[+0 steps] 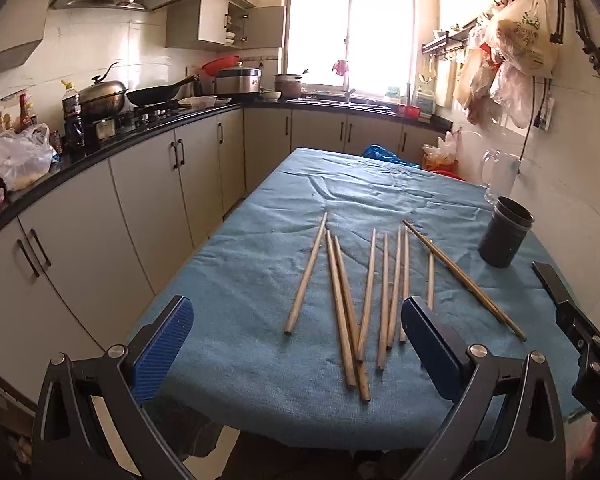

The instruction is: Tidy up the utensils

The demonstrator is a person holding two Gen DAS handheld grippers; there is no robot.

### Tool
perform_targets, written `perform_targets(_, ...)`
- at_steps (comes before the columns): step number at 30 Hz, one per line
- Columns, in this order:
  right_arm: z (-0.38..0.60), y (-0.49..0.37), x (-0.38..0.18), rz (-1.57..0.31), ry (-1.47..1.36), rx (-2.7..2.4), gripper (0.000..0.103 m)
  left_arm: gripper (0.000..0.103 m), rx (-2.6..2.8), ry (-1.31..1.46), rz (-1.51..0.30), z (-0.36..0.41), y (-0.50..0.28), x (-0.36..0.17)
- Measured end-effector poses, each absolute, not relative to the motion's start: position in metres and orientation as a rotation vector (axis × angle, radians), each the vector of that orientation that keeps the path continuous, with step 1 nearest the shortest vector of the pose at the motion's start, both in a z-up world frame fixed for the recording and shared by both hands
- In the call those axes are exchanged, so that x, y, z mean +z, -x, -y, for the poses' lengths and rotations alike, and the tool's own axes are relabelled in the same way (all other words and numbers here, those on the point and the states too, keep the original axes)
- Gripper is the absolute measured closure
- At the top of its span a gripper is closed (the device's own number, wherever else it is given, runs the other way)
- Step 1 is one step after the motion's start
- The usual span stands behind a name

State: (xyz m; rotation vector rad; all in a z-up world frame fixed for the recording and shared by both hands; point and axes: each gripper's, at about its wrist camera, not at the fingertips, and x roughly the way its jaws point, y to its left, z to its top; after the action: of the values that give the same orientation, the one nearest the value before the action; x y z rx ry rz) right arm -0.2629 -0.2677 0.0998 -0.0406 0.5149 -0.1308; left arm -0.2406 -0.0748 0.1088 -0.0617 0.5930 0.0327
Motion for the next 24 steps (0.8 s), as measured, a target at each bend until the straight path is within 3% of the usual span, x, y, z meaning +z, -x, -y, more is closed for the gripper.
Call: perform_targets(24, 0.274, 0.259, 0.094, -0.560, 0.022, -0.144, 0.004, 0.000, 0.017, -0.010, -0.619, 0.085, 0.235, 0.102)
